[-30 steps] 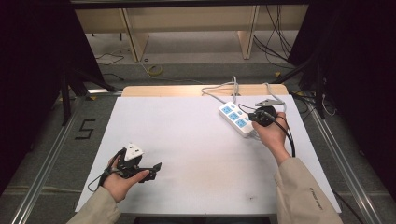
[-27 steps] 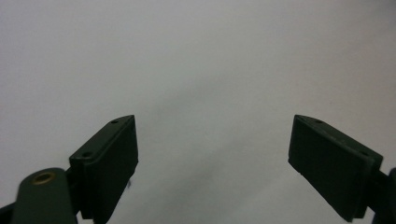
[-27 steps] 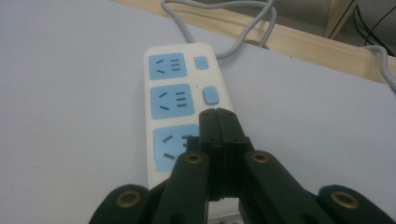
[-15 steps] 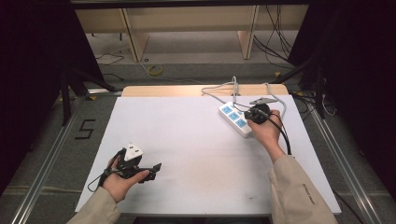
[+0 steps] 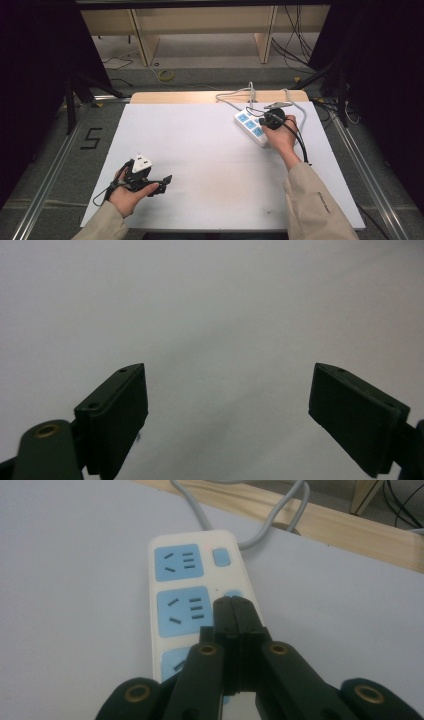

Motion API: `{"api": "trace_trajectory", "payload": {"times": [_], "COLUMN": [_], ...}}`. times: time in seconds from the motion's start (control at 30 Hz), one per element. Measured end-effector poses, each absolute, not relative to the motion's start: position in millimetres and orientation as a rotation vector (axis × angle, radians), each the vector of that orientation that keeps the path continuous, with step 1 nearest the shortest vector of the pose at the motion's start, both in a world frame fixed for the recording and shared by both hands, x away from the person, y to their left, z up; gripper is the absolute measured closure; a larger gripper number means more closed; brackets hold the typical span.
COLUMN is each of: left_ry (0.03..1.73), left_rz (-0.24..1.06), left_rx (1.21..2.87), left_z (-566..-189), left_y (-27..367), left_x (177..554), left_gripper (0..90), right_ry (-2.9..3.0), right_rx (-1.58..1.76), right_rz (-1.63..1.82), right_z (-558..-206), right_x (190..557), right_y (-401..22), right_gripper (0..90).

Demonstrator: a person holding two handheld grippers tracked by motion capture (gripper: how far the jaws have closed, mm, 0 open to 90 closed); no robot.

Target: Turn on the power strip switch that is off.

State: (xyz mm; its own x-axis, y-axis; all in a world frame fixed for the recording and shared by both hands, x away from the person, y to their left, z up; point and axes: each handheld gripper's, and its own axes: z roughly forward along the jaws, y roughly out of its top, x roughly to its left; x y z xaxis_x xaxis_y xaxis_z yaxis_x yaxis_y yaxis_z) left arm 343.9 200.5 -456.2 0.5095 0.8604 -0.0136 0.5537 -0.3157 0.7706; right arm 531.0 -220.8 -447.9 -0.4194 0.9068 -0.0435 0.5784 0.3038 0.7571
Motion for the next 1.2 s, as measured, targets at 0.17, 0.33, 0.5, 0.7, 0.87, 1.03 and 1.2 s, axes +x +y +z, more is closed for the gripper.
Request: {"api": "trace_trajectory", "payload": {"times": [0.17,0.33,0.5,0.7,0.87,1.03,1.2], "left_ry": [1.155,1.154,1.154,1.154,1.152,1.152,1.152], "left_rz": [0.526,0.529,0.529,0.529,0.530,0.530,0.528], "left_rx": [2.010,2.010,2.009,2.009,2.008,2.009,2.010], "left_z": [-456.3,-456.3,-456.3,-456.3,-455.8,-456.0,-456.1], "left_y": [200.6,200.8,200.8,200.8,200.8,200.9,200.7], "left_x": [343.9,344.1,344.1,344.1,343.9,343.9,344.0], "left_gripper": [15.6,15.6,15.6,15.6,15.6,15.6,15.6], "right_ry": [2.105,2.108,2.105,2.105,2.103,2.103,2.101], "right_rx": [1.332,1.342,1.358,1.362,1.368,1.376,1.383], "right_rz": [0.924,0.918,0.920,0.923,0.929,0.924,0.924], "right_z": [-449.7,-452.4,-452.2,-449.9,-449.6,-450.7,-451.1], "right_x": [534.3,537.0,539.9,543.9,546.0,547.7,549.2], "right_y": [-221.3,-222.2,-222.4,-221.3,-220.7,-220.0,-220.1], "right_gripper": [90.0,90.0,90.0,90.0,90.0,90.0,90.0]}}
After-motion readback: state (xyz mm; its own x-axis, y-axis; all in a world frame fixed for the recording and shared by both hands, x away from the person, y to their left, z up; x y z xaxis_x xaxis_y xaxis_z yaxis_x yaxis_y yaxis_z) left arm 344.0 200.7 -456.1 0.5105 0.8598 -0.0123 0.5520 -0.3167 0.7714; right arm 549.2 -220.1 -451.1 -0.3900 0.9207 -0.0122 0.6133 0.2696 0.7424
